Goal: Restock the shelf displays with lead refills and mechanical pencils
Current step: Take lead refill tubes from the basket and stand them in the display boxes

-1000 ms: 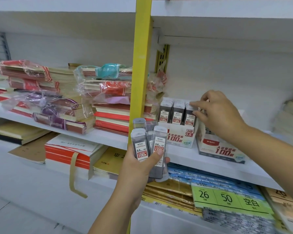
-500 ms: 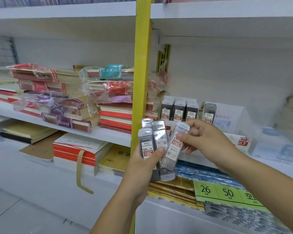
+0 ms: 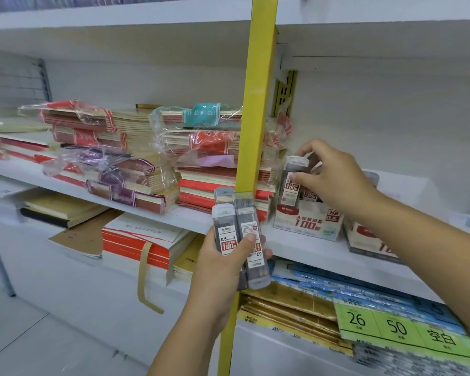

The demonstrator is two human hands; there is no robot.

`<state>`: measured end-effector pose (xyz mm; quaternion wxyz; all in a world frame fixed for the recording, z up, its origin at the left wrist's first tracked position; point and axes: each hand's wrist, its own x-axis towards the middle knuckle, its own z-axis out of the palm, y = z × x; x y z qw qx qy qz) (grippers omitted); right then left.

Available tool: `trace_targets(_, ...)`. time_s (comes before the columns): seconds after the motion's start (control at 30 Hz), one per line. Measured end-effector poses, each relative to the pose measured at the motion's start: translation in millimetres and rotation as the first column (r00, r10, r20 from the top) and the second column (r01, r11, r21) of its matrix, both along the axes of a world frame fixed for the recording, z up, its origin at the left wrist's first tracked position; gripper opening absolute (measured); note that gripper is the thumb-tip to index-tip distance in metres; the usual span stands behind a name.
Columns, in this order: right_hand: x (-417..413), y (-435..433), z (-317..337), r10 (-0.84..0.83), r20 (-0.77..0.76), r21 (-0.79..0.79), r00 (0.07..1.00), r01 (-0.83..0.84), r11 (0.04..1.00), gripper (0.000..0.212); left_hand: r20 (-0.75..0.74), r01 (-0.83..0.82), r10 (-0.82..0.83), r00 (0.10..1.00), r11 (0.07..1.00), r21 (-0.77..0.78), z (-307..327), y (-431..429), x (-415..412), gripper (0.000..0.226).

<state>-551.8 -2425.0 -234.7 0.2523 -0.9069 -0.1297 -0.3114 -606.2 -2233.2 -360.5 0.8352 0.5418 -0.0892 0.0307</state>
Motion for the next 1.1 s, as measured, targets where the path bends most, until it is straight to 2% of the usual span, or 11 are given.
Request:
trace_targets(0.1,11.4,-4.0,-6.0,-0.043,0.015,-0.11,0.999,0.044,0.993,0.03,0.007,0.001,-0.001,1.0,1.0,0.004,-0.2,1.8,-0.6,0.028)
trace_targets(0.2,15.3,-5.7,-9.4,-0.135,0.15,-0.272,0.979,0.172,0.947,0.028,0.004,0.01,-0.01,1.0,1.0,0.014,-0.1,2.2,-0.3,0.028)
trace_targets(0.33,10.4,-6.3,-10.7,-0.221,0.175,-0.331,0.959,0.269,0.905,0.042,0.003,0.022,-0.023,1.0,1.0,0.017,1.8,-0.6,-2.0,0.033)
trace_targets(0.43,-17.0,-0.2,-14.5,-0.098,0.175,-0.156,0.98,0.126,0.98,0.027,0.002,0.031,-0.031,1.0,0.999,0.026,1.5,-3.3,-4.0,0.034)
trace_targets(0.5,-42.6,6.7,-23.7,0.073,0.035,0.02,0.997,-0.074,0.997,0.015,-0.003,0.05,-0.05,0.999,0.998,0.033,1.4,-6.4,-5.9,0.032)
trace_targets(0.6,-73.2,16.4,-43.6,0.295,-0.258,0.274,0.92,-0.223,0.935,0.019,0.011,0.088,-0.088,0.996,0.995,0.052,3.1,-13.0,-10.4,0.036)
trace_targets(0.7,-80.4,14.3,-56.4,0.333,-0.269,0.436,0.904,-0.194,0.879,0.027,0.015,0.137,-0.138,0.99,0.988,0.07,4.9,-19.5,-16.2,0.045)
trace_targets(0.83,-74.9,7.3,-56.7,0.341,-0.256,0.538,0.905,-0.159,0.827,0.024,-0.012,0.173,-0.172,0.985,0.983,0.059,2.9,-21.2,-13.4,0.048)
trace_targets(0.93,-77.4,-2.0,-53.8,0.422,-0.284,0.626,0.861,-0.167,0.762,0.029,-0.012,0.175,-0.175,0.984,0.984,0.037,3.3,-17.3,-13.3,0.048)
trace_targets(1.03,-93.2,-17.6,-63.9,0.499,-0.414,0.599,0.761,-0.185,0.779,0.031,-0.047,0.179,-0.177,0.983,0.983,0.046,2.1,-24.8,-21.6,0.051)
trace_targets(1.1,-94.3,-12.9,-67.9,0.499,-0.43,0.557,0.752,-0.215,0.802,0.033,-0.051,0.166,-0.164,0.985,0.984,0.057,3.3,-23.3,-20.5,0.052)
